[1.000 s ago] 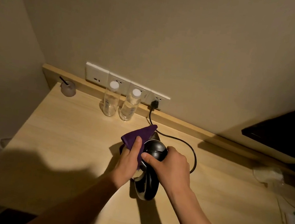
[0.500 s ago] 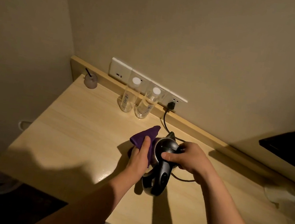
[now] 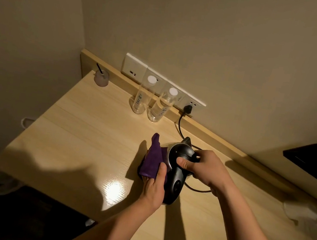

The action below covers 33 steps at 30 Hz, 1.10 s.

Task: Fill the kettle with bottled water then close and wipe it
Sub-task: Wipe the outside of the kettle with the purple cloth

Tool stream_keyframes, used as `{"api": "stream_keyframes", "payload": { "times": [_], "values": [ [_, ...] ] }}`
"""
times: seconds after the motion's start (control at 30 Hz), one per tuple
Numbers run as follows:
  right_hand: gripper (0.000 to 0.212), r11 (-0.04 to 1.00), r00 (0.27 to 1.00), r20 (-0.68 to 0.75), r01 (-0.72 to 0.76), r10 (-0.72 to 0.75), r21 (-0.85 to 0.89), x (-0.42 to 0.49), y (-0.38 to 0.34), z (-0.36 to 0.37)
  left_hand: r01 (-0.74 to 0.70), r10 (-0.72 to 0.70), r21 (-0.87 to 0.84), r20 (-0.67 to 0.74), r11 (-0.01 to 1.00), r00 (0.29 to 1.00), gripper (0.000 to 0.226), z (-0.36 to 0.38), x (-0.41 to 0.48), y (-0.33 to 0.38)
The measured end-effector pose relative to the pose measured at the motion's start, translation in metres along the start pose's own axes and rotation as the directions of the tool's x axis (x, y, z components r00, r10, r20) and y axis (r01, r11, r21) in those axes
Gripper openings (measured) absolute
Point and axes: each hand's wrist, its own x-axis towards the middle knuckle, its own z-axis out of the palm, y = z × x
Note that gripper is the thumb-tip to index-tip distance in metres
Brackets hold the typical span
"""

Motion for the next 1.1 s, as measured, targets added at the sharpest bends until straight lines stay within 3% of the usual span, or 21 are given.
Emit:
{"api": "stream_keyframes", "payload": {
  "times": [0.07, 0.1, 0.17, 0.23, 0.3, 0.33, 0.4, 0.43, 0.5, 0.57, 0.63, 0.7, 0.8, 0.87, 0.93, 1.1],
  "values": [
    [0.043, 1.000, 1.000, 0.000, 0.001, -0.001, 0.015, -0.001, 0.000, -0.001, 0.009, -0.009, 0.003, -0.039, 1.000, 0.999, 0.028, -0.001, 0.004, -0.005],
    [0.045, 1.000, 1.000, 0.001, 0.002, -0.002, 0.026, -0.002, 0.000, -0.001, -0.008, 0.009, 0.015, -0.040, 1.000, 0.999, 0.024, -0.002, 0.004, -0.006],
    [0.045, 0.999, 1.000, 0.002, 0.002, -0.003, 0.050, -0.004, 0.001, -0.001, 0.028, -0.028, 0.007, -0.028, 1.000, 0.999, 0.040, -0.006, 0.010, -0.013],
    [0.040, 0.998, 1.000, 0.004, -0.002, 0.002, 0.069, -0.007, 0.002, -0.001, 0.068, -0.069, -0.053, -0.004, 0.996, 0.998, 0.042, -0.017, 0.011, -0.005],
    [0.034, 0.996, 1.000, 0.024, -0.014, 0.012, 0.091, -0.013, -0.002, -0.002, 0.211, -0.216, -0.180, -0.006, 0.961, 0.976, 0.041, -0.033, 0.010, 0.014],
    [0.038, 0.996, 0.999, 0.035, -0.027, 0.024, 0.082, -0.017, -0.006, -0.002, 0.276, -0.284, -0.234, 0.000, 0.932, 0.959, 0.036, -0.043, 0.008, 0.026],
    [0.064, 0.999, 0.999, -0.035, -0.022, 0.021, -0.037, -0.026, -0.018, 0.000, 0.309, -0.322, -0.311, 0.009, 0.899, 0.947, 0.028, -0.066, 0.004, 0.049],
    [0.076, 0.995, 0.994, -0.111, 0.003, -0.015, -0.104, -0.030, -0.024, 0.003, 0.299, -0.314, -0.341, 0.010, 0.891, 0.949, 0.026, -0.078, 0.001, 0.060],
    [0.076, 0.981, 0.959, -0.227, 0.142, -0.169, -0.133, -0.040, -0.041, 0.011, 0.271, -0.278, -0.406, 0.042, 0.873, 0.960, 0.028, -0.102, -0.005, 0.082],
    [0.065, 0.953, 0.924, -0.237, 0.302, -0.301, -0.033, -0.045, -0.059, 0.024, 0.262, -0.251, -0.476, 0.087, 0.840, 0.964, 0.038, -0.125, -0.011, 0.100],
    [0.063, 0.925, 0.936, -0.157, 0.339, -0.314, 0.174, -0.045, -0.076, 0.040, 0.263, -0.219, -0.517, 0.145, 0.814, 0.965, 0.046, -0.148, -0.015, 0.118],
    [0.059, 0.875, 0.963, -0.033, 0.256, -0.267, 0.411, -0.037, -0.090, 0.056, 0.259, -0.175, -0.542, 0.202, 0.799, 0.964, 0.049, -0.167, -0.019, 0.136],
    [0.033, 0.662, 0.943, 0.222, -0.002, -0.248, 0.749, -0.019, -0.103, 0.082, 0.253, -0.143, -0.533, 0.238, 0.807, 0.961, 0.051, -0.193, -0.018, 0.151],
    [0.024, 0.573, 0.913, 0.304, -0.100, -0.271, 0.813, -0.011, -0.111, 0.100, 0.246, -0.144, -0.490, 0.237, 0.836, 0.961, 0.050, -0.208, -0.012, 0.158],
    [0.013, 0.605, 0.917, 0.291, -0.072, -0.272, 0.793, -0.003, -0.119, 0.116, 0.243, -0.169, -0.423, 0.204, 0.873, 0.964, 0.047, -0.223, -0.003, 0.164],
    [0.013, 0.688, 0.948, 0.217, 0.003, -0.233, 0.726, 0.028, -0.139, 0.146, 0.272, -0.256, -0.228, 0.100, 0.935, 0.962, 0.042, -0.262, 0.034, 0.179]
  ]
}}
